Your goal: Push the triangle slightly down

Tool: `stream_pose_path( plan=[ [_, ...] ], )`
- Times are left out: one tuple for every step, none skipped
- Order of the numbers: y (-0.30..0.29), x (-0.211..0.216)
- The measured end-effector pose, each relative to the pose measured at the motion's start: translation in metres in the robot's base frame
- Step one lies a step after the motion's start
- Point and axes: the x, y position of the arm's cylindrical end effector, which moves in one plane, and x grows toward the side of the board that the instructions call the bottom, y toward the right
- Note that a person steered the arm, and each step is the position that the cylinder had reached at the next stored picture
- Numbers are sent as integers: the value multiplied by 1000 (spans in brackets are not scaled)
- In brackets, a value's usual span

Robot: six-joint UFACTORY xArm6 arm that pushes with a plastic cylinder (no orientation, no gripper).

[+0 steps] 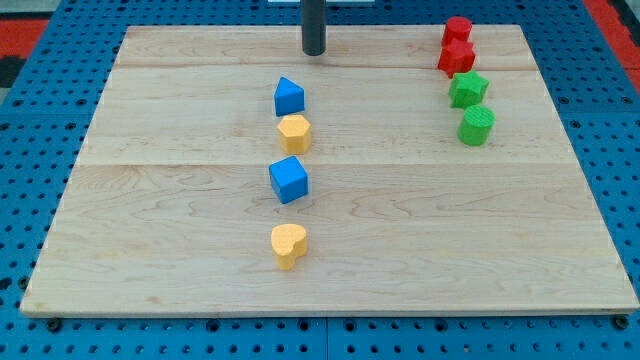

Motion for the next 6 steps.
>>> stream_pose_path(
  plan=[
    [0,1],
    [0,1],
    [22,2],
    [48,12],
    [51,10],
    [51,5]
  ],
)
